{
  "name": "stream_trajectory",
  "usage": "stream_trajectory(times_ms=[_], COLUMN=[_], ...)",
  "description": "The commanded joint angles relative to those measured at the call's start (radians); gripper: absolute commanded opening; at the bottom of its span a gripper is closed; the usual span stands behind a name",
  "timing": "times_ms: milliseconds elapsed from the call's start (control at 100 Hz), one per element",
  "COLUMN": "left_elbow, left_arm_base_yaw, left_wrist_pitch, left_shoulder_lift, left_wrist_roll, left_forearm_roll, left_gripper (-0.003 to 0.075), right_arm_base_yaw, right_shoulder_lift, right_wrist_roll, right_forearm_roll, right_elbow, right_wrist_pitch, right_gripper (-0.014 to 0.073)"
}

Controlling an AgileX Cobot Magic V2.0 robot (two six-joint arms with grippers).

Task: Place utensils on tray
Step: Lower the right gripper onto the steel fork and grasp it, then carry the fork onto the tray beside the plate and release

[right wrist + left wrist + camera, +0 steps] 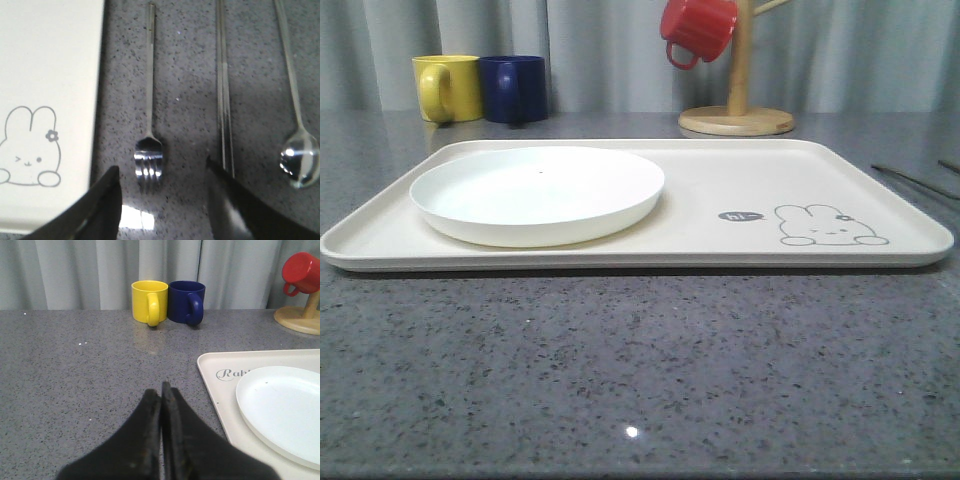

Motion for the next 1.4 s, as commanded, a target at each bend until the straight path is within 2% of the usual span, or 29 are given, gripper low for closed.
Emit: stream_trajectory(times_ms=[0,380,860,940,1080,1180,1390], left_elbow=[-0.026,-0.026,-0.026,-0.026,-0.026,-0.026,-0.026], left_arm_base_yaw=[0.001,0.001,0.001,0.001,0.001,0.001,0.001], left_wrist_pitch=[-0.072,-0.072,-0.072,-0.072,-0.072,-0.072,-0.072], left_shoulder_lift=[0.005,0.005,0.005,0.005,0.005,0.005,0.005], left_wrist_roll=[-0.007,-0.007,-0.007,-0.007,-0.007,-0.007,-0.007], left_forearm_roll=[-0.010,-0.010,-0.010,-0.010,-0.010,-0.010,-0.010], left_gripper=[-0.0019,-0.0019,-0.0019,-0.0019,-0.0019,-0.0019,-0.0019], right_arm_base_yaw=[0.016,0.032,0.032,0.032,0.032,0.031,0.031], right_shoulder_lift=[0.051,0.293,0.397,0.398,0.399,0.399,0.391], right_wrist_roll=[-0.009,-0.009,-0.009,-0.009,-0.009,-0.009,-0.008], right_forearm_roll=[0.004,-0.014,-0.015,-0.015,-0.015,-0.015,-0.015], right_elbow=[-0.074,-0.172,-0.172,-0.172,-0.172,-0.172,-0.201], right_wrist_pitch=[-0.057,-0.070,-0.087,-0.081,-0.075,-0.074,-0.039], right_gripper=[0.0393,0.0393,0.0384,0.0319,0.0105,-0.0004,-0.0024])
